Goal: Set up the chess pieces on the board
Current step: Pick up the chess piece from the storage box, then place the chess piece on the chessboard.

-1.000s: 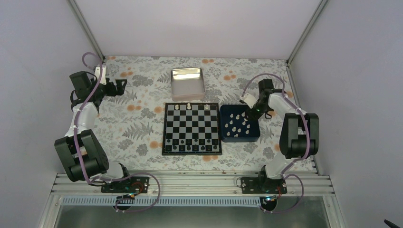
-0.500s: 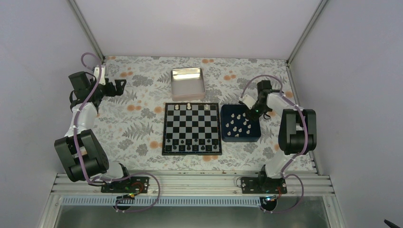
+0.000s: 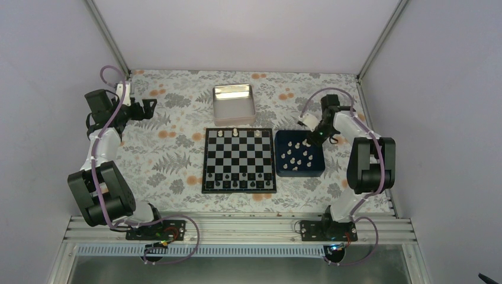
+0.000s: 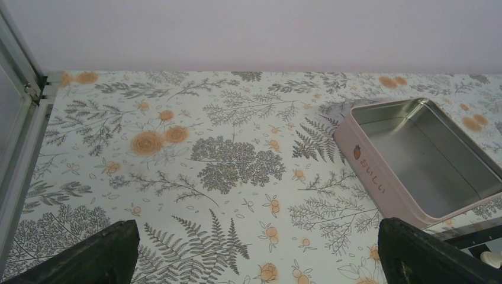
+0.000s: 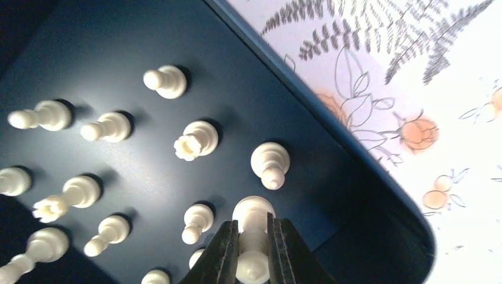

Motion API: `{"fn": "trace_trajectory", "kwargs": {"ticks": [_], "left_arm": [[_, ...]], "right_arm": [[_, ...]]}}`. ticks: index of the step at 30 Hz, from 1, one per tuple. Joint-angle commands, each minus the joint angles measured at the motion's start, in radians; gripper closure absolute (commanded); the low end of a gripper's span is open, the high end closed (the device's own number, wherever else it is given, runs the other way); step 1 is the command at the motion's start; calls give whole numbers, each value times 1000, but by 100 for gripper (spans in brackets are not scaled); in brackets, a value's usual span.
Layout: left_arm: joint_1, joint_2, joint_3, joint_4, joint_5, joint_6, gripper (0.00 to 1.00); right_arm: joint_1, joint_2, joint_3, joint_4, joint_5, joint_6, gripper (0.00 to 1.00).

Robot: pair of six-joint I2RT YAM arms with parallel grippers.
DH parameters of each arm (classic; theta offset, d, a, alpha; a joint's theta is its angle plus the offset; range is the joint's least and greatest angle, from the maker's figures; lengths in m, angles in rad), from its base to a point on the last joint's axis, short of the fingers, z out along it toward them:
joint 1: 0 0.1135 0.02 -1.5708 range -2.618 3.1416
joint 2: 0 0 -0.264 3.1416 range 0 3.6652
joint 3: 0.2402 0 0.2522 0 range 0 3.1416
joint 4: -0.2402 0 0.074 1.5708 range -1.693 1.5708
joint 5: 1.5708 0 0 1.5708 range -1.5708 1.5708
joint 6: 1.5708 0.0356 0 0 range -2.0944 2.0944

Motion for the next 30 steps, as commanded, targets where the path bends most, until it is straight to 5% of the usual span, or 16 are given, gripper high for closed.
{"fn": "trace_trajectory", "kwargs": {"ticks": [1, 8, 20, 30], "left_arm": [[6, -2, -3, 6, 27, 12, 0], [6, -6, -2, 3, 26, 12, 0], [13, -8, -1, 0, 24, 15, 0], [20, -7, -3, 4, 30, 14, 0]], "right_arm": [[47, -50, 105, -80, -16, 6, 95], [217, 12, 346, -172, -11, 37, 95], [465, 344, 835, -300, -13, 53, 94], [587, 534, 942, -315, -10, 49, 94]]}}
